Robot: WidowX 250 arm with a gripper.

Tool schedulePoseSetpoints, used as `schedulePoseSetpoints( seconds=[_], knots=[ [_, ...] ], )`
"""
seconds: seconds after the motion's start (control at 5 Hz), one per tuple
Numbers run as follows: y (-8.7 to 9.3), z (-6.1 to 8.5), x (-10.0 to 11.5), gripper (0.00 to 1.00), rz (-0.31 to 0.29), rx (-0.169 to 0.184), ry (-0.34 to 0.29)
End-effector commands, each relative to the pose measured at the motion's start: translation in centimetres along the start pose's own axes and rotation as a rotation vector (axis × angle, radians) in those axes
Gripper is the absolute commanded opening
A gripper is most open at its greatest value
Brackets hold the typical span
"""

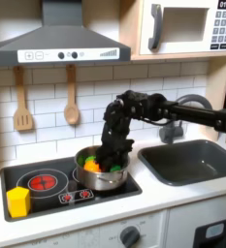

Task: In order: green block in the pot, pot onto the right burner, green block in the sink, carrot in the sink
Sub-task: 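Take the green block out of the pot and put it in the sink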

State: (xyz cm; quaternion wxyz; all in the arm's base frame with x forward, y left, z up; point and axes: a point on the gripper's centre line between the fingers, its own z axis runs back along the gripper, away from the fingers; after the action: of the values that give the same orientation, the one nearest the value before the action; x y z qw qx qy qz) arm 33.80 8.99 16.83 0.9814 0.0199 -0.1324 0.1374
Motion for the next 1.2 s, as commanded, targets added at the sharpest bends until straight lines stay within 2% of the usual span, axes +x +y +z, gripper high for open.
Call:
schedulePoseSetpoints(
  seconds=[0.0,0.4,0.6,0.8,1.0],
  knots=[
    [0.0,3.0,0.6,0.0,-0.006,0.0,-0.034],
    [-0.4,5.9,0.9,0.0,-0.026,-0.02,-0.042],
    [-0.8,8.1,1.1,0.0,-0.033,-0.025,-0.077],
    [-1.7,9.4,1.1,0.0,-0.056,-0.049,-0.1],
    [-3.1,9.7,0.8,0.0,-0.095,-0.066,-0.102]
  ],
)
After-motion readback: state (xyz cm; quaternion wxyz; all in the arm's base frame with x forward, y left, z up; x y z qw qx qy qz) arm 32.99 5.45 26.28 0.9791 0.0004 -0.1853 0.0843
